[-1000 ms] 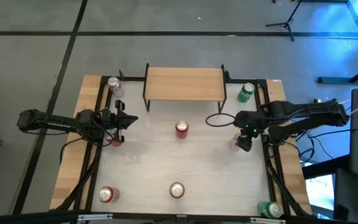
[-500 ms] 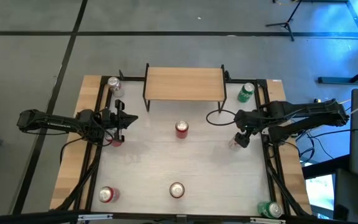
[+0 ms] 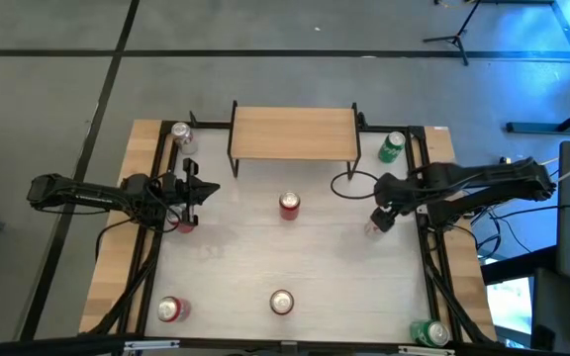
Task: Place canned beverage on shelf
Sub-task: Put the right white soda can on the shelf
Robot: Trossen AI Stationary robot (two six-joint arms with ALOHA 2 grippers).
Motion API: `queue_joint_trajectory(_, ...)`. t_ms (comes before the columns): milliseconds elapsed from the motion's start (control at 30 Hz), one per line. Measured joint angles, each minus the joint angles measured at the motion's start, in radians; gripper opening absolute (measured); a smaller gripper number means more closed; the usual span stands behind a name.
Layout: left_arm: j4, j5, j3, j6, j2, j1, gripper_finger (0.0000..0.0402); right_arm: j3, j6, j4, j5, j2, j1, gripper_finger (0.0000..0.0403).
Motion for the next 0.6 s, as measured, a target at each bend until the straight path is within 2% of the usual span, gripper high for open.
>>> queue_joint_trajectory(600, 0.000, 0.000, 0.000, -0.001, 0.000, 0.000, 0.0002, -0.047, 0.006, 0.044, -0.069, 0.134, 0.001, 0.0349)
